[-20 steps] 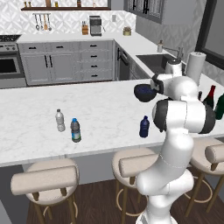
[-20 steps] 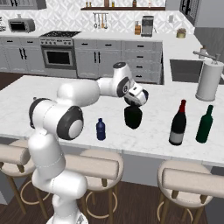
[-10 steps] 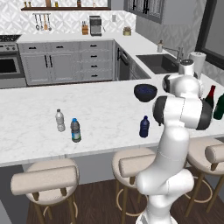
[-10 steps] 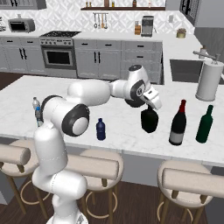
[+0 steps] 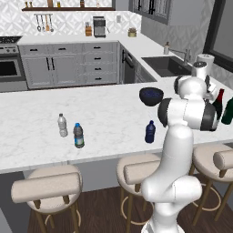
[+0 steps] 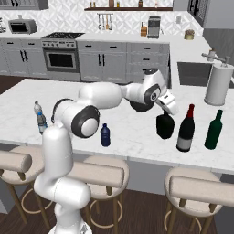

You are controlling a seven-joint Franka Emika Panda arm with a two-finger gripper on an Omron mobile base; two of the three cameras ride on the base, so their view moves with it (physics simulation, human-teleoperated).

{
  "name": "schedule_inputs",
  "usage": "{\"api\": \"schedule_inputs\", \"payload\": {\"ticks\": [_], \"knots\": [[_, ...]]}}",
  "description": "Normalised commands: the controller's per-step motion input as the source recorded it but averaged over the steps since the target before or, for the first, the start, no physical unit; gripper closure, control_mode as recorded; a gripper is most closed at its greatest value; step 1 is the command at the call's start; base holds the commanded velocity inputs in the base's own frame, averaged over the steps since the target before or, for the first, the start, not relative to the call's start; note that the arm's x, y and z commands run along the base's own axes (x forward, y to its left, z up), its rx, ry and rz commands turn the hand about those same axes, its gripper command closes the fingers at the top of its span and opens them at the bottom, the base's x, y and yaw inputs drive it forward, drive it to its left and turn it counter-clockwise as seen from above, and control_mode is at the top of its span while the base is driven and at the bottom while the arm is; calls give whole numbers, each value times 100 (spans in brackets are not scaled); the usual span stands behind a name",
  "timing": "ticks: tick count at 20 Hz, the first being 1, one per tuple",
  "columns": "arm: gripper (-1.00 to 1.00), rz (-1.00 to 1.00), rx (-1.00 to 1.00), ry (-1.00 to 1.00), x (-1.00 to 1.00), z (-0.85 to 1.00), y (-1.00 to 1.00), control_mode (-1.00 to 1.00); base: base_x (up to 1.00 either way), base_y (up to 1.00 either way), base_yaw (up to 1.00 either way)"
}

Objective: Move the plastic bottles in the middle to the plastics group, and the glass bottles in the middle to the glass group.

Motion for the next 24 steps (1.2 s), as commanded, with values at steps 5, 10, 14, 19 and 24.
{"api": "schedule_inputs", "payload": {"ticks": [5, 10, 14, 19, 24], "knots": [[100, 0, 0, 0, 9, -13, -2, -100, 0, 0, 0], [100, -1, 0, 0, 12, -14, 0, -100, 0, 0, 0], [100, -1, 0, 0, 11, -17, -4, -100, 0, 0, 0], [100, -1, 0, 0, 6, -8, -4, -100, 0, 0, 0], [100, 0, 0, 0, 0, -16, 0, -100, 0, 0, 0]]}}
